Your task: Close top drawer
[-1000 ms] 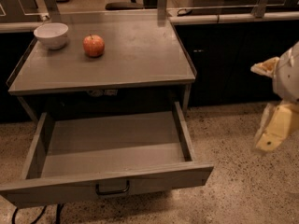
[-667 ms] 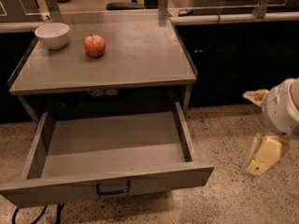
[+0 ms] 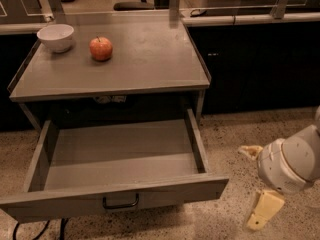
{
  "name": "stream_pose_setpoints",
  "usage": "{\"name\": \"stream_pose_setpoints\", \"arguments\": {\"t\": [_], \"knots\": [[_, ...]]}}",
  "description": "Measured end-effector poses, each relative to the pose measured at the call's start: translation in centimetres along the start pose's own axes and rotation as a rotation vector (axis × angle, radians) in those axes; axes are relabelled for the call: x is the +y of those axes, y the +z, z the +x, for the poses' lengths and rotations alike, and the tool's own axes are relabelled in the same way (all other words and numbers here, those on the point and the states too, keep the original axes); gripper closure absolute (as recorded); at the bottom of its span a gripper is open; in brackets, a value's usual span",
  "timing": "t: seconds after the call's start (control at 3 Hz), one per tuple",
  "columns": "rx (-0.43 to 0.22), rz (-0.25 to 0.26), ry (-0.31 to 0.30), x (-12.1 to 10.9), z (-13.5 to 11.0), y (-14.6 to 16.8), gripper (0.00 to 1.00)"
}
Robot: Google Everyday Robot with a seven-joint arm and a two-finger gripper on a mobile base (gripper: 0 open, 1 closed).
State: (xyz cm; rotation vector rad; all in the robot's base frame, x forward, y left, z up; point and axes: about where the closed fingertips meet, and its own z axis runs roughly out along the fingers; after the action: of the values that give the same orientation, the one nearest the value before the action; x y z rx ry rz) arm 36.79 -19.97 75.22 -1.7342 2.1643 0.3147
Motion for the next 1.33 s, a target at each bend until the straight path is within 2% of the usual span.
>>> {"name": "stream_pose_setpoints", "arguments": {"t": [0.33, 0.67, 1.0, 1.33], "knots": [[-0.087, -0.122, -0.022, 3.8, -1.3, 0.1, 0.00], [-0.090, -0.145, -0.024, 4.4, -1.6, 0.0, 0.00], [-0.086, -0.146, -0.011, 5.0, -1.1, 0.9, 0.00], [-0.092, -0.140, 0.006, 7.1, 0.6, 4.0, 0.00]]}}
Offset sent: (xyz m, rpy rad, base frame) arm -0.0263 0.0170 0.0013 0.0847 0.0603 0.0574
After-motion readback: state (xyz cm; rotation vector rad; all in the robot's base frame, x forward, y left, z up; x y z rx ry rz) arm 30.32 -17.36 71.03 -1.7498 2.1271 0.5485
